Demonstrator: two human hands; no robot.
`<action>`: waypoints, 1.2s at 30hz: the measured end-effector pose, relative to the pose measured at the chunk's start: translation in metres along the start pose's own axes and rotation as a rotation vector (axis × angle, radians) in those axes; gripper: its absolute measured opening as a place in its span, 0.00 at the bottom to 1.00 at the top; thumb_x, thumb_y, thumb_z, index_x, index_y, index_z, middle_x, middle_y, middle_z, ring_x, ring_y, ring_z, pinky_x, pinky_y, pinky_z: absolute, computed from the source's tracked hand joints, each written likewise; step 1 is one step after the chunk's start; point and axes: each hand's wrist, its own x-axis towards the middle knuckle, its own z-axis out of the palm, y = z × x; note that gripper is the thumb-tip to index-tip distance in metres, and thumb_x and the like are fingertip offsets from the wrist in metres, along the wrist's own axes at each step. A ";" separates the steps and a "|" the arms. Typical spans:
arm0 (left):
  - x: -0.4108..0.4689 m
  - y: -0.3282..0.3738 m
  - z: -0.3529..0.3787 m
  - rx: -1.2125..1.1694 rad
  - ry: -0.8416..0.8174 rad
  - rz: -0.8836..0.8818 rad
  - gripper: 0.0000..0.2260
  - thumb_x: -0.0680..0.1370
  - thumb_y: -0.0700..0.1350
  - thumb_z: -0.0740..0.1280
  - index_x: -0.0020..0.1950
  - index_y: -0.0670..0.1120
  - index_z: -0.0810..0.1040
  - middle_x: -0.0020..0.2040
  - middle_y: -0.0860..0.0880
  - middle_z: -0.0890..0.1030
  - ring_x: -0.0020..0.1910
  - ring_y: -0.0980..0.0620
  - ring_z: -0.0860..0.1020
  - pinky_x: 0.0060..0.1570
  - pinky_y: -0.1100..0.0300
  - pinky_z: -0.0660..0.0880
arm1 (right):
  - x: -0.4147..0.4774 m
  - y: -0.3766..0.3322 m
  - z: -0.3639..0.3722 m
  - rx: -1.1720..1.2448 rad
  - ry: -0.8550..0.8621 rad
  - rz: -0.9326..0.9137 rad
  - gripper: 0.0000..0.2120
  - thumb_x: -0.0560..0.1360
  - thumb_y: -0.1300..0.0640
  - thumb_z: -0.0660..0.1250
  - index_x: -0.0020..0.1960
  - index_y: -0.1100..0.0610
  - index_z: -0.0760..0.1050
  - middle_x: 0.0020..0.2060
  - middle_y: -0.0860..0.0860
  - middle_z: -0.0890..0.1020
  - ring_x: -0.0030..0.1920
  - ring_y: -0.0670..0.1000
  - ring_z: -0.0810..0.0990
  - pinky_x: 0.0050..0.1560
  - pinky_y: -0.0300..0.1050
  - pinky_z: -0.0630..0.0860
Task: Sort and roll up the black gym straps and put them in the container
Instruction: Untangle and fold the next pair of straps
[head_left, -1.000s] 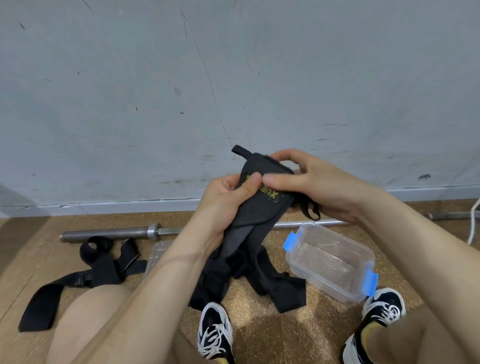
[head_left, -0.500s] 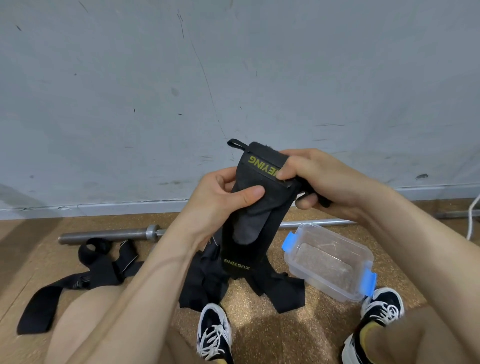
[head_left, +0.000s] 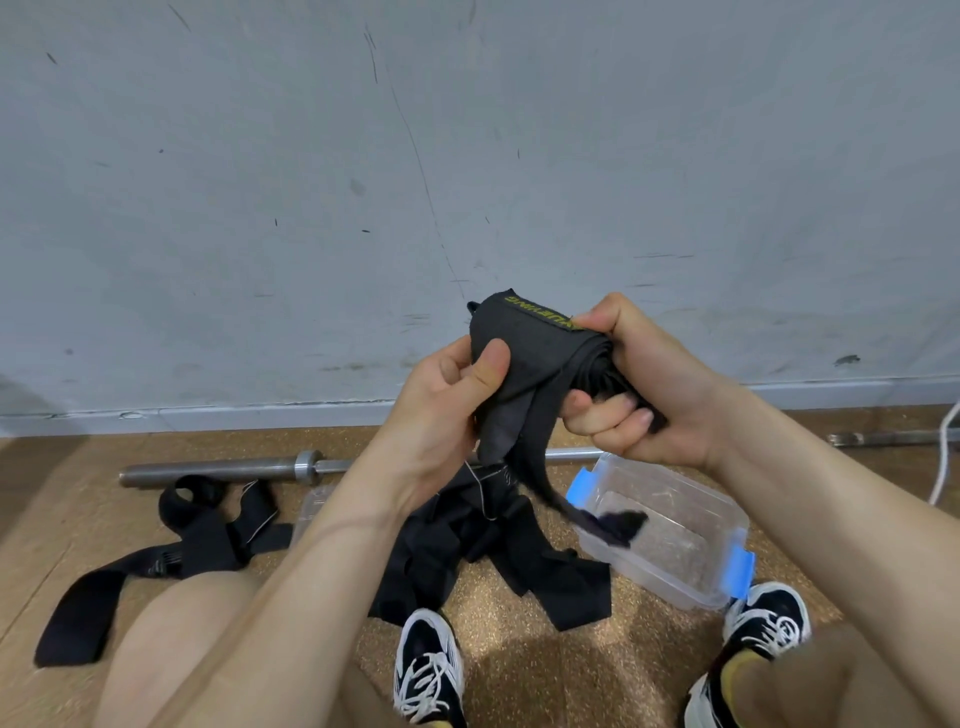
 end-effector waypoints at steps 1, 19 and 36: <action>0.000 0.001 0.001 -0.012 0.015 -0.007 0.19 0.76 0.50 0.67 0.60 0.37 0.76 0.47 0.44 0.85 0.46 0.50 0.83 0.46 0.60 0.80 | 0.000 0.001 0.001 0.031 -0.017 0.026 0.13 0.68 0.46 0.57 0.33 0.55 0.69 0.26 0.50 0.66 0.23 0.43 0.49 0.19 0.31 0.45; 0.003 0.004 0.008 0.285 0.310 -0.087 0.15 0.74 0.48 0.75 0.57 0.44 0.79 0.42 0.46 0.87 0.41 0.49 0.86 0.38 0.58 0.81 | 0.010 0.017 0.003 -0.582 0.267 -0.181 0.18 0.81 0.41 0.59 0.59 0.55 0.76 0.39 0.52 0.82 0.35 0.51 0.80 0.36 0.43 0.79; 0.004 0.000 -0.010 0.197 0.150 -0.115 0.12 0.68 0.41 0.72 0.50 0.40 0.80 0.38 0.46 0.86 0.36 0.52 0.84 0.36 0.62 0.79 | 0.013 0.014 0.008 -0.048 0.393 -0.287 0.15 0.82 0.48 0.60 0.41 0.55 0.69 0.27 0.52 0.67 0.21 0.46 0.58 0.21 0.33 0.51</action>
